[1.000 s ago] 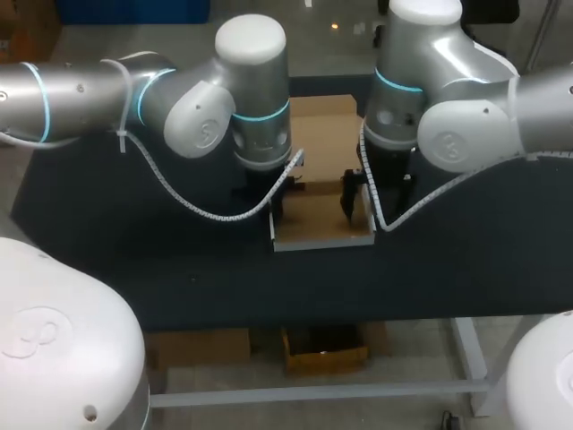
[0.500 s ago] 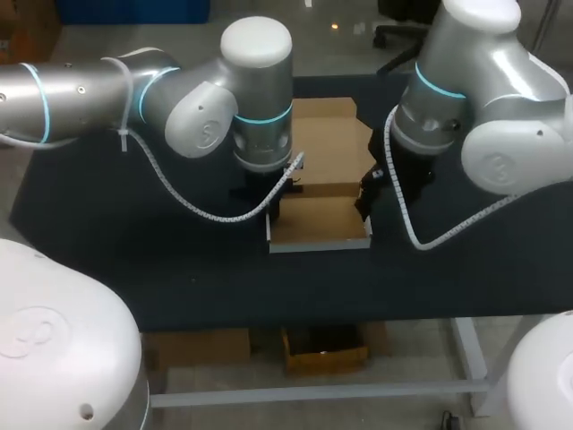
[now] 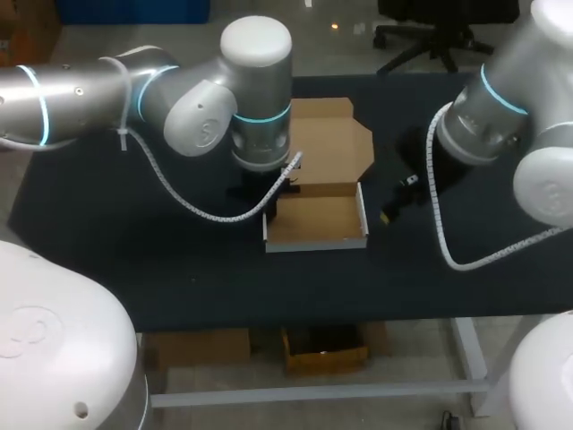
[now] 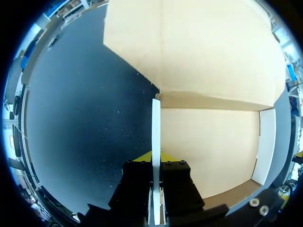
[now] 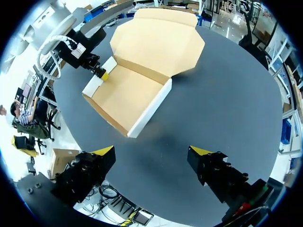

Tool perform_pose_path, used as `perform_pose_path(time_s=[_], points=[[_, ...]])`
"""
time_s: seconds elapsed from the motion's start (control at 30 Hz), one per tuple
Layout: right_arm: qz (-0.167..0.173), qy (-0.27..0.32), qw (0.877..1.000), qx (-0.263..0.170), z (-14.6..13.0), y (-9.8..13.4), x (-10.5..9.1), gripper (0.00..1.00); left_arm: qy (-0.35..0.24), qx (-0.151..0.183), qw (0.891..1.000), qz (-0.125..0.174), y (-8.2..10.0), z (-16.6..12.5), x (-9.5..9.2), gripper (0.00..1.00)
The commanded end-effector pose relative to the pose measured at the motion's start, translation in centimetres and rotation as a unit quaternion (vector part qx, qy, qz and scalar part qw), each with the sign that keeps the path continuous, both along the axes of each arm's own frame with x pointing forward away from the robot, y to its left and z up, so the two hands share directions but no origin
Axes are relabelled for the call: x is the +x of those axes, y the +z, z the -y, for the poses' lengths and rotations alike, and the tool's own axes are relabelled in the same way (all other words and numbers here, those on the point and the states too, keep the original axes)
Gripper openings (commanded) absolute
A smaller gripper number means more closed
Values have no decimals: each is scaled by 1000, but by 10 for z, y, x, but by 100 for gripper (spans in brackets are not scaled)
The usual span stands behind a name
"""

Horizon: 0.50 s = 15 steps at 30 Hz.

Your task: Assemble the packaging by folding the flat box into shape, placing the metal phone stand inside, and closing the box properly

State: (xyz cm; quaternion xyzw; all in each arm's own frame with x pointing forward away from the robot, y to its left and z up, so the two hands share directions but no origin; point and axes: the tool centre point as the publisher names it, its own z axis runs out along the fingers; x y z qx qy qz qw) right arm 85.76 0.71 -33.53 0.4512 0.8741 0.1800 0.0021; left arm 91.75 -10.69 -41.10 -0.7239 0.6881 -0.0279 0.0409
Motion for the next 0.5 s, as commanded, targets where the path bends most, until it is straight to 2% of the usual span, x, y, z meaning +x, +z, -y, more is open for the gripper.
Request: perform_pose_path(time_s=[0.03,0.17,0.3,0.5], points=[[34,-7,999,22,1,-2,-4,100,2,0,1000,0,0,-3,0,0],[34,-7,999,22,1,-2,-4,100,3,-2,1000,-2,0,-5,1,0],[24,71,994,82,10,-8,0,100,3,-2,1000,-4,0,-7,0,0],[34,149,980,130,29,-5,-14,100,-6,2,1000,-4,0,-8,0,0]])
